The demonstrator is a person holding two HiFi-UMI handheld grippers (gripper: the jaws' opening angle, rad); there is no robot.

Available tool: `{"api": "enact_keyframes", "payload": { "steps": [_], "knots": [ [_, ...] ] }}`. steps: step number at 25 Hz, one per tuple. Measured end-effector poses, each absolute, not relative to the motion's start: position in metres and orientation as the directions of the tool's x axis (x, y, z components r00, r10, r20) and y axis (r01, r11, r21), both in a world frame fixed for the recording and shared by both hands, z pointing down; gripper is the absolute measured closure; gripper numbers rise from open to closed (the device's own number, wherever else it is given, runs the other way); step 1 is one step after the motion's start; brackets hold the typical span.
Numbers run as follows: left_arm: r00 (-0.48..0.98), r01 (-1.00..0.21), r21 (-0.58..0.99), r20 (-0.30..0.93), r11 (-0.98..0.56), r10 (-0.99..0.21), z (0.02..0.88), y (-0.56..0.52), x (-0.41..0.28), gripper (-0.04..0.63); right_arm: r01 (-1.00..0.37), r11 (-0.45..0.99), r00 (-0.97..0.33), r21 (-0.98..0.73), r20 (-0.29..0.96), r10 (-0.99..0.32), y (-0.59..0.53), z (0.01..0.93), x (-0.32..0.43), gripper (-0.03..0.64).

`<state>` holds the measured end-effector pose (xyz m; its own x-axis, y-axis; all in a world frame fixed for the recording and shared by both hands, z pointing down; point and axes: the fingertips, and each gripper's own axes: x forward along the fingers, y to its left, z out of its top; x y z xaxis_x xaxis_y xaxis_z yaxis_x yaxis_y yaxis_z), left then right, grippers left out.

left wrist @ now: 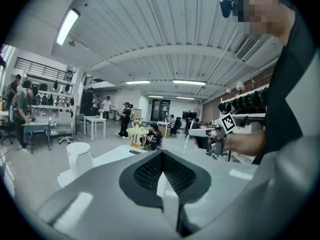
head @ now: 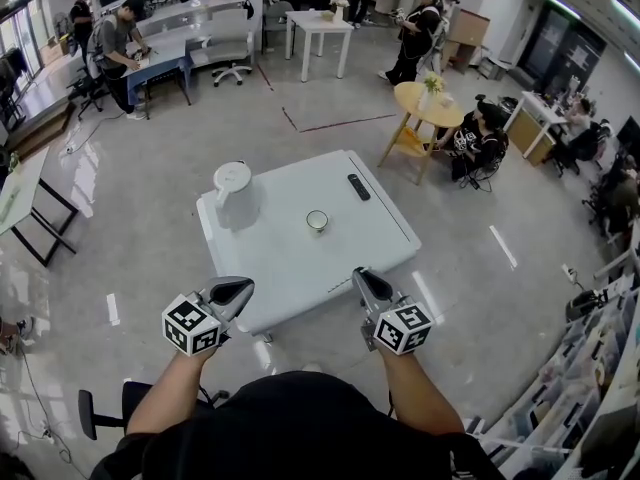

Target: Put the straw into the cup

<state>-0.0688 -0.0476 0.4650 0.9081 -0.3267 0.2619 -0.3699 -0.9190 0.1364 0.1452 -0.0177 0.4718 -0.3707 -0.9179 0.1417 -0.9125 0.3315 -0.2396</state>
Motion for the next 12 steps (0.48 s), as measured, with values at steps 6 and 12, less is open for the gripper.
{"api": "enact_keyframes", "payload": {
  "steps": [6,12],
  "knots": [
    [0.9,-0.39,0.142,0.266,-0.91,-0.344,0.466,-0.058,-0.065,0.594,-0.906,0.349,-0.389,-0.239,0.144,-0.91,-0.034,0.471,0.152,0.572],
    [0.893,-0.411,0.147,0.263,-0.9,-0.365,0.46,-0.068,-0.061,0.594,-0.898,0.37,-0.41,-0.237,0.149,-0.9,-0.048,0.467,0.156,0.572]
  ]
}}
